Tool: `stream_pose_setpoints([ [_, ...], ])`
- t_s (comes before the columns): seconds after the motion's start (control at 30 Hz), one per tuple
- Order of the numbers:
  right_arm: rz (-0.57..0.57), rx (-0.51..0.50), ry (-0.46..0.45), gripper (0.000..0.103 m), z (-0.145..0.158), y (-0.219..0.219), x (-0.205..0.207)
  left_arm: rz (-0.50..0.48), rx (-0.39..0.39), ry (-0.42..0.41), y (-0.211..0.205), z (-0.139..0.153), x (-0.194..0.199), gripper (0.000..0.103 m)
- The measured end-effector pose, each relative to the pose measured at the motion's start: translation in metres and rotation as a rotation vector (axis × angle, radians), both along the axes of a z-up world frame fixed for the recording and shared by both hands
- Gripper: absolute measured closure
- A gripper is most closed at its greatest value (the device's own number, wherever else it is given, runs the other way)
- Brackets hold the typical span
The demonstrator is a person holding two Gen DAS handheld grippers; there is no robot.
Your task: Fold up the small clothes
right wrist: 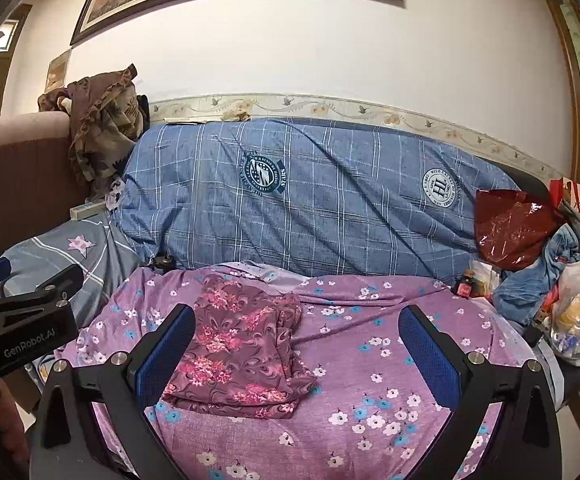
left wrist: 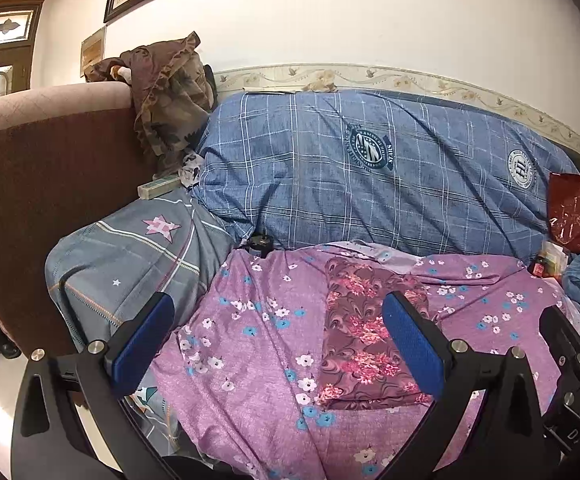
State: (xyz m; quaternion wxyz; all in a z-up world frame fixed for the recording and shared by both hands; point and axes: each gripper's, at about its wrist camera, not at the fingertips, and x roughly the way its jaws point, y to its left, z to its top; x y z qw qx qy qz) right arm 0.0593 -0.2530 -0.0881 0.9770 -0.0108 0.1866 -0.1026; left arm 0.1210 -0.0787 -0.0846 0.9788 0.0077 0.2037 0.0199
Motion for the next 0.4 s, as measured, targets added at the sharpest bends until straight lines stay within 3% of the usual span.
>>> stream_pose_setpoints([
  [0.27, 0.008, -0.001, 0.018, 0.000, -0.006, 0.000, 0.013, -0.008, -0.010, 0.004, -0.001, -0.003, 0.009, 0.000],
  [0.4, 0.001, 0.003, 0.025, 0.001, -0.009, -0.009, 0.027, -0.030, -0.053, 0.024, 0.001, -0.006, 0.023, 0.000],
])
